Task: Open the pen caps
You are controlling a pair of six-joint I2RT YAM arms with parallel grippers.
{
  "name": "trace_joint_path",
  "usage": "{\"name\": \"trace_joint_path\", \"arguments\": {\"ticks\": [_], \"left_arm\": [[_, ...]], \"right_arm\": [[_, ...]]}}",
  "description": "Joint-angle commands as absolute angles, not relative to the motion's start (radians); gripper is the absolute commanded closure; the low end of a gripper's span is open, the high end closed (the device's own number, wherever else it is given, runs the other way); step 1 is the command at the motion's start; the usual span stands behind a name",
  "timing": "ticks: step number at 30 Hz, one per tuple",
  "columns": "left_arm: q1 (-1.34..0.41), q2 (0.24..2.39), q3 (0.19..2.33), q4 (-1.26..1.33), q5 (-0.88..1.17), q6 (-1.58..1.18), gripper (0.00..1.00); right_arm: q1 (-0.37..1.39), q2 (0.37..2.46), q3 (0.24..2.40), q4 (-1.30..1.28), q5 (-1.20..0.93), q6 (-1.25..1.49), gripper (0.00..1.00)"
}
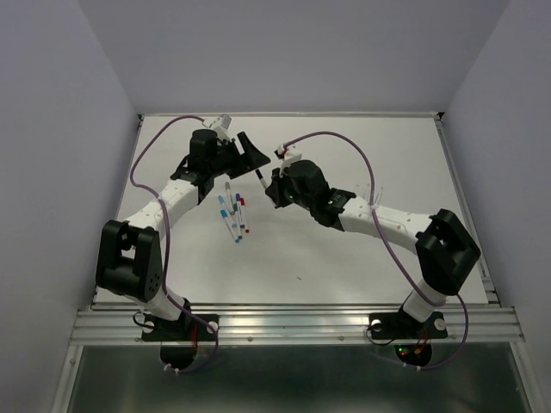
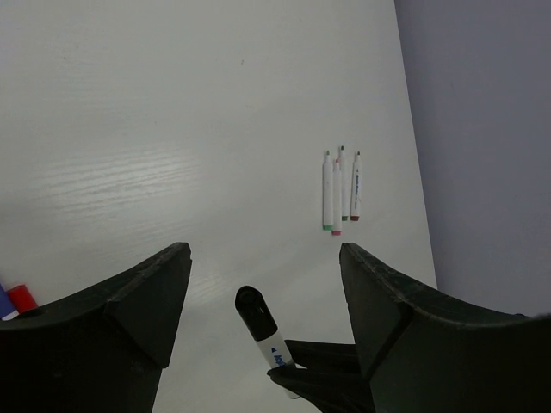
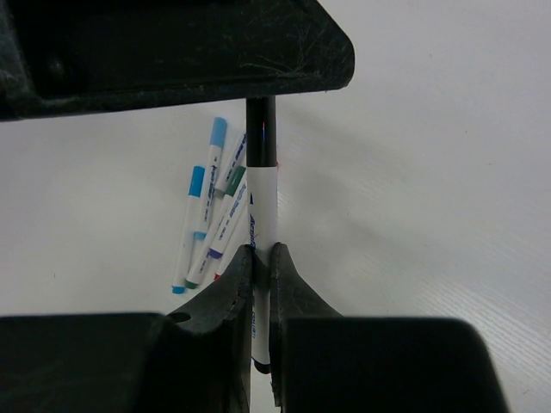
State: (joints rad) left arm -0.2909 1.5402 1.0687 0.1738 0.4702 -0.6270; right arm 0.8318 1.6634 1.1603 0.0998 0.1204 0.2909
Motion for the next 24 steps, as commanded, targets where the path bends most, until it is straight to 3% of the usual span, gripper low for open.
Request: {"name": "trace_joint_path", "arguments": {"ticks": [1,10,15,17,20,24], "left_arm": [[-0.307,1.503,1.106,0.224,0.486,-0.637,0.21],[-0.319,1.502,1.115,0.218,0.479,-0.64,0.25],[-0.322,1.497,1.117,0.216,0.477,-0.644,0.36],[-0.324,1.493,1.118,0.216,0.476,-0.644,0.44],[-0.324,1.486,1.12,0.215,0.474,-0.644,0.71],[-0.324,1.485,1.121,0.213,0.465,-0.644,0.88]], "right_arm": [[0.827,1.657,1.195,0.184,0.15,0.27,0.99],[0.827,1.663,1.221,0.207,0.183,0.25,0.99],[0.827,1.678,1.239,0.207,0.184,0.245,0.99],[0.827,1.684,1.244,0.207,0.179,0.247,0.99],[0.827,1.692,1.25,0.206,0.176,0.245,0.99],[0.827,1.697,1.253,0.206,0.169,0.244,0.99]]}}
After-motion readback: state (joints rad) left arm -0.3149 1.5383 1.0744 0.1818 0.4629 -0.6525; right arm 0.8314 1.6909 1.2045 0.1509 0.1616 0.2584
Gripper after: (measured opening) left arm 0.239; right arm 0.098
